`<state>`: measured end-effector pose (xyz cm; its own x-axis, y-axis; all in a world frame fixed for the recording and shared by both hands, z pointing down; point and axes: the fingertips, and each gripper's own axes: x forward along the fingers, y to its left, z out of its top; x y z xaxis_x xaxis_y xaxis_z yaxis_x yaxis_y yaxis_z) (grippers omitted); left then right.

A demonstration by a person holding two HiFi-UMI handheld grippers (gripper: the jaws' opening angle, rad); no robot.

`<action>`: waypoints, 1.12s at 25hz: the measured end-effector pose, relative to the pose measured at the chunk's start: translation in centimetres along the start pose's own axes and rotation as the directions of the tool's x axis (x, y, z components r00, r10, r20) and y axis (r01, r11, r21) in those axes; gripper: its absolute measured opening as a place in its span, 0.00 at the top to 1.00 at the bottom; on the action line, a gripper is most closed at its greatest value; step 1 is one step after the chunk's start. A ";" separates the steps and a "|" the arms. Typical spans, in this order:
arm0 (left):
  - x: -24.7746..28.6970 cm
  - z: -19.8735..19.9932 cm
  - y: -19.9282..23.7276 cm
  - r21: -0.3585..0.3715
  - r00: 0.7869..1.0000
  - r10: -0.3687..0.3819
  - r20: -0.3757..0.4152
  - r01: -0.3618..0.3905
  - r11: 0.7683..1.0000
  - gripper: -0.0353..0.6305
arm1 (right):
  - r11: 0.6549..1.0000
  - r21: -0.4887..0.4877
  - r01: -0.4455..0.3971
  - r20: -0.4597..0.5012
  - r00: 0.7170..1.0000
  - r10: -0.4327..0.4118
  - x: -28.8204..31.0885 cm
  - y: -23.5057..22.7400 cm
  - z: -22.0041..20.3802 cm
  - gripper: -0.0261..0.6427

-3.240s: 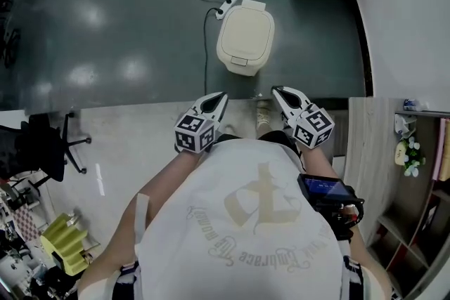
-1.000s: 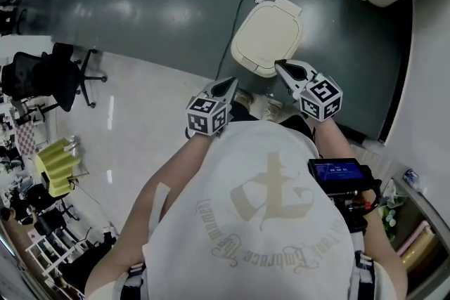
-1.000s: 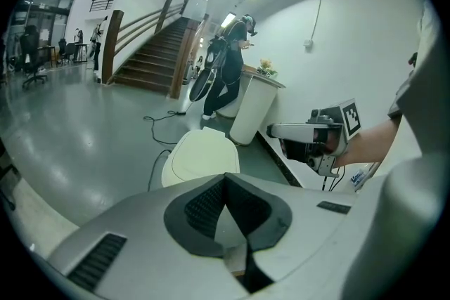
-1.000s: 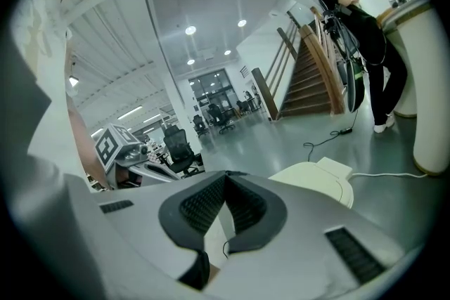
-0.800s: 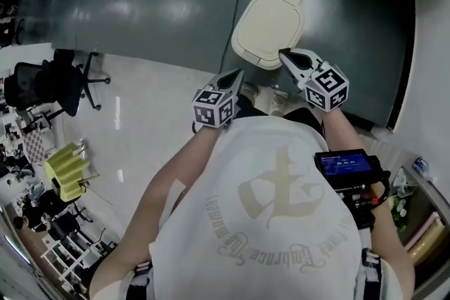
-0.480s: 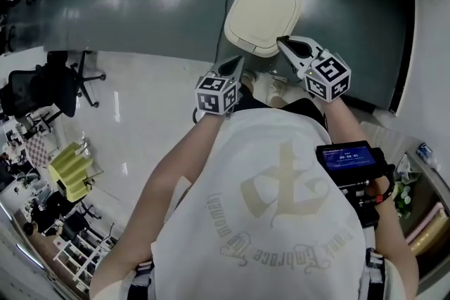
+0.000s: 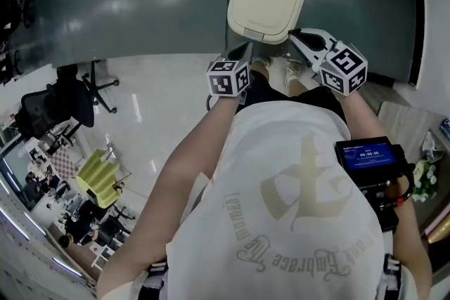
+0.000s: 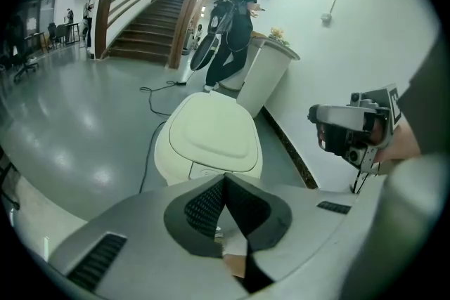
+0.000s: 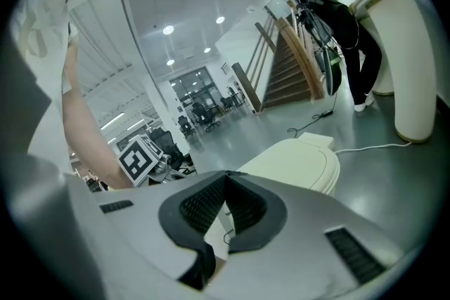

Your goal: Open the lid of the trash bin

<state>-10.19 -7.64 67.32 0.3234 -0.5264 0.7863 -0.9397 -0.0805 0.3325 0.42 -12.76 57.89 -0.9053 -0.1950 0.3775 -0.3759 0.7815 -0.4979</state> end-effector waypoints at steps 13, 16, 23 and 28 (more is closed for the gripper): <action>2.9 0.7 0.5 0.170 0.993 0.051 -0.103 -0.033 0.985 0.92 | 0.999 0.027 0.034 0.004 0.999 -0.034 -0.5 -0.7 -0.4 0.95; 3.2 0.1 0.6 0.176 0.990 0.059 -0.127 -0.035 0.984 0.92 | 0.999 0.030 0.038 0.003 0.999 -0.038 -0.5 -0.8 -0.4 0.95; 4.1 0.2 1.1 0.177 0.987 0.073 -0.146 -0.047 0.983 0.92 | 0.997 0.046 0.068 -0.004 0.998 -0.068 -1.2 -1.7 -0.9 0.95; 4.3 -0.5 0.7 0.155 0.984 0.055 -0.169 -0.029 0.987 0.92 | 0.994 0.056 0.089 -0.015 0.996 -0.088 -2.0 -2.0 -1.3 0.95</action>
<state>-9.36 -9.58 71.21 0.2851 -0.3798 0.8801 -0.9545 -0.1959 0.2247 3.25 -13.17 59.18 -0.8656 -0.2544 0.4314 -0.4654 0.7266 -0.5054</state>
